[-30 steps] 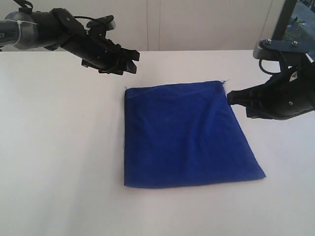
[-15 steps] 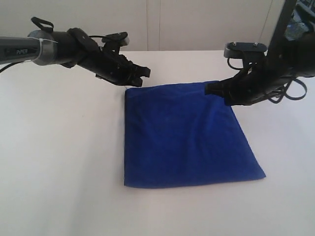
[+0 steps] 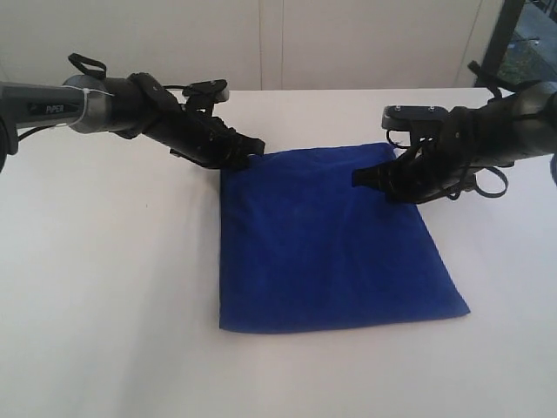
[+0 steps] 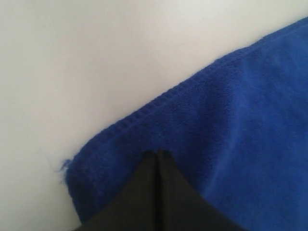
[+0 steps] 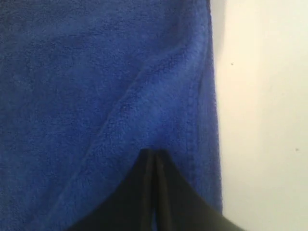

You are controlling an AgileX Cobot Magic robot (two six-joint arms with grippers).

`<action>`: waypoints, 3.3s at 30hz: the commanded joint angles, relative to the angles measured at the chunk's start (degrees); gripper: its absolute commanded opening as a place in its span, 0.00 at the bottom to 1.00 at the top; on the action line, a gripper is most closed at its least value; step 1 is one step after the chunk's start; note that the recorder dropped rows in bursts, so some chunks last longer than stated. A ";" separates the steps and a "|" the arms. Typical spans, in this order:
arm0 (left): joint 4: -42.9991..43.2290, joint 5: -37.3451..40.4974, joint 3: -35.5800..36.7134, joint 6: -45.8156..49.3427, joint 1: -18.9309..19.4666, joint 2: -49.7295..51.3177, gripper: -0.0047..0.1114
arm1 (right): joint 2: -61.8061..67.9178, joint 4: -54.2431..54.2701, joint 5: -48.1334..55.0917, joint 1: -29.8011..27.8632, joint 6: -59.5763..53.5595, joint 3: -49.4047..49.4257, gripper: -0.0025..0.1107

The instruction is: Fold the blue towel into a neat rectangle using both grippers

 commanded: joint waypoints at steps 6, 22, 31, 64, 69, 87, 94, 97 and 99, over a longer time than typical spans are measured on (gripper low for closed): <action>-0.51 1.24 -0.14 0.21 0.12 0.46 0.04 | 0.40 -0.93 7.74 -3.79 3.18 0.04 0.02; -0.30 -0.05 -0.23 -1.50 0.12 0.14 0.08 | -8.55 -0.93 7.92 -3.66 2.26 0.04 0.02; -0.30 2.56 -0.23 1.38 0.12 -4.24 0.45 | -15.73 -0.72 13.67 -3.41 1.00 0.15 0.02; 11.30 13.11 29.20 -0.30 -14.97 -25.53 0.04 | -48.70 2.51 14.41 -2.05 0.83 30.68 0.02; 11.57 8.92 33.08 -0.31 -15.32 -25.42 0.04 | -48.70 3.50 14.05 -2.05 0.83 30.68 0.02; 33.76 15.73 38.63 -14.87 -15.21 -21.81 0.04 | -48.70 3.73 14.62 -2.05 -0.53 30.68 0.02; 34.53 16.52 38.63 -15.68 -15.21 -22.59 0.04 | -48.70 3.73 14.62 -2.05 -0.64 30.68 0.02; 34.43 16.43 38.63 -15.68 -15.21 -24.80 0.04 | -48.70 3.73 13.08 -2.05 -0.64 30.68 0.02; 34.43 16.65 38.63 -15.68 -15.21 -28.40 0.04 | -49.48 3.50 11.05 -2.05 -0.92 30.68 0.02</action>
